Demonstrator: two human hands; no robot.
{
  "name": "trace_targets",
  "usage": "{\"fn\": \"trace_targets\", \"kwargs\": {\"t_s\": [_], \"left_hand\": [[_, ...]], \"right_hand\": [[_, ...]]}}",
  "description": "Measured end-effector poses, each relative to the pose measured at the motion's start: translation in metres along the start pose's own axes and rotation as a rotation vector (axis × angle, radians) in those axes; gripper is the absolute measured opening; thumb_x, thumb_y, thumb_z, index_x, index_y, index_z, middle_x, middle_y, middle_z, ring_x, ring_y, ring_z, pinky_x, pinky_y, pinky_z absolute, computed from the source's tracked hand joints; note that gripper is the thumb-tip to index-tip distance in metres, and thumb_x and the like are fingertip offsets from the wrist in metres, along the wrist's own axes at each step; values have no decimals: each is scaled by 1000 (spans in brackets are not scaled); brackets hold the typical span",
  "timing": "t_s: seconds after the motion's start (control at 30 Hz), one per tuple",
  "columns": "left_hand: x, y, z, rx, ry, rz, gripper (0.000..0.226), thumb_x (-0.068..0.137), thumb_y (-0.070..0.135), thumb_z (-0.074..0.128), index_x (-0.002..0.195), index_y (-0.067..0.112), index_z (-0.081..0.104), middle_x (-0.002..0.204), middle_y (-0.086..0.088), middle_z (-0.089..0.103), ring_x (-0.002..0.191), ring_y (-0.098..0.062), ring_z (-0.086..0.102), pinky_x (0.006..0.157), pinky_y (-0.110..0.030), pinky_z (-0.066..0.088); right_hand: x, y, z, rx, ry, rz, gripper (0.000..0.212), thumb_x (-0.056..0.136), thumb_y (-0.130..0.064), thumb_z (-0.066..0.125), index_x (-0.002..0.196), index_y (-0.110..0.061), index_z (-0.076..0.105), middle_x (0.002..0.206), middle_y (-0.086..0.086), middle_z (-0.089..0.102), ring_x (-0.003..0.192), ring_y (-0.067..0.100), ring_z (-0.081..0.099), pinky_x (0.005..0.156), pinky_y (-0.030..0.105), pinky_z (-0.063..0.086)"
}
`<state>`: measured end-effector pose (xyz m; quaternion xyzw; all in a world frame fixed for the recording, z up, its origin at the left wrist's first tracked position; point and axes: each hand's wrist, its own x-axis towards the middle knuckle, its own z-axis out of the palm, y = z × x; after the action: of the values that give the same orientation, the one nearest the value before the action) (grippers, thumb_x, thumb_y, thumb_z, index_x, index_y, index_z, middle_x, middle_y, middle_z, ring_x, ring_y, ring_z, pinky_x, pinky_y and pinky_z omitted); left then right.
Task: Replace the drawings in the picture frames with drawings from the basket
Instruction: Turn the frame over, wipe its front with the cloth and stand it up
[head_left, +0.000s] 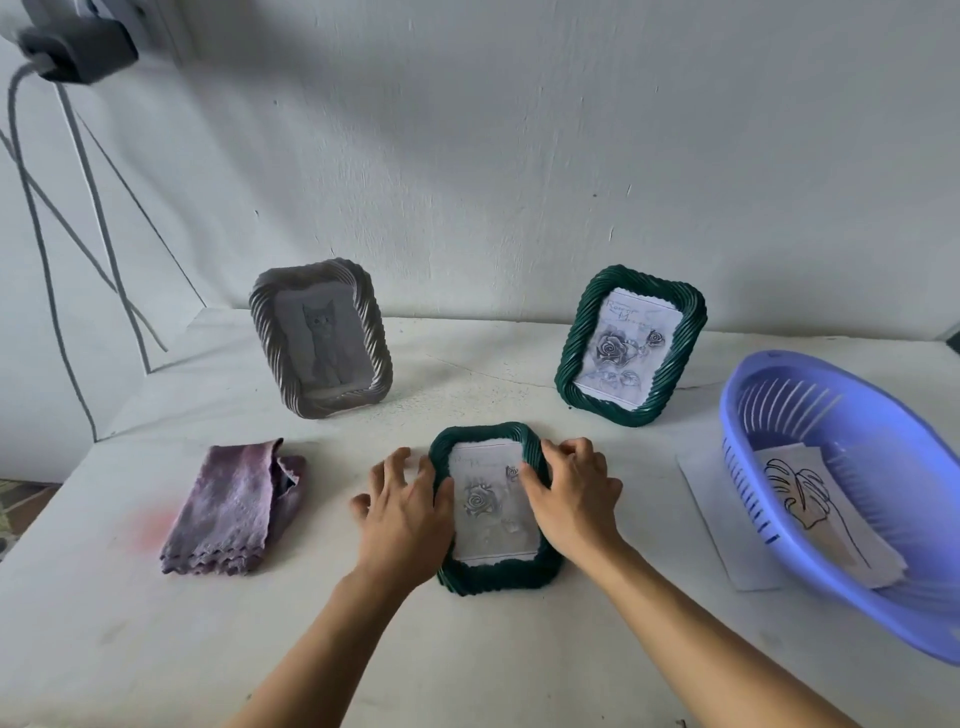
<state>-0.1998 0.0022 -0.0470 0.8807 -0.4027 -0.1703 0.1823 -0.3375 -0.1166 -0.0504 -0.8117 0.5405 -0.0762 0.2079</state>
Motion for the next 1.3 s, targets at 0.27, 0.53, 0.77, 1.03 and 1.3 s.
{"fn": "trace_targets", "kwargs": {"t_s": [0.27,0.53,0.77,1.03,1.3], "left_hand": [[-2,4,-22,-815,79,28,33,100,11,55,123,34,52,106,-3,69,80,-16,72,72,-38,61],[-12,8,-39,-1185,-40,-22,23,101,4,53,120,13,61,103,-11,73,89,-20,68,77,-34,54],[-7,6,-53,-1277,-293,-67,21,104,14,47,120,6,59,104,-16,69,92,-30,65,87,-48,50],[2,24,-57,-1273,-106,212,51,104,1,43,140,37,37,116,-18,70,97,-32,70,81,-47,61],[45,28,-49,-1317,46,122,33,103,3,47,124,28,44,106,-13,70,88,-22,67,82,-47,57]], "right_hand": [[-9,5,-16,748,42,-84,40,100,-24,57,137,-28,45,96,7,66,64,5,53,65,21,44],[-12,2,-39,1228,-157,13,22,96,-16,63,117,-23,60,100,15,71,84,20,62,75,29,46],[-3,-1,-38,1060,-237,-15,22,88,-47,60,106,-34,62,103,17,70,97,37,64,82,36,42],[7,-8,-49,1306,-225,-151,35,103,-20,53,131,-41,47,110,11,73,104,28,68,87,42,53],[45,-28,-36,1376,-76,-56,31,95,-20,60,122,-34,55,111,6,72,110,30,65,104,53,47]]}}
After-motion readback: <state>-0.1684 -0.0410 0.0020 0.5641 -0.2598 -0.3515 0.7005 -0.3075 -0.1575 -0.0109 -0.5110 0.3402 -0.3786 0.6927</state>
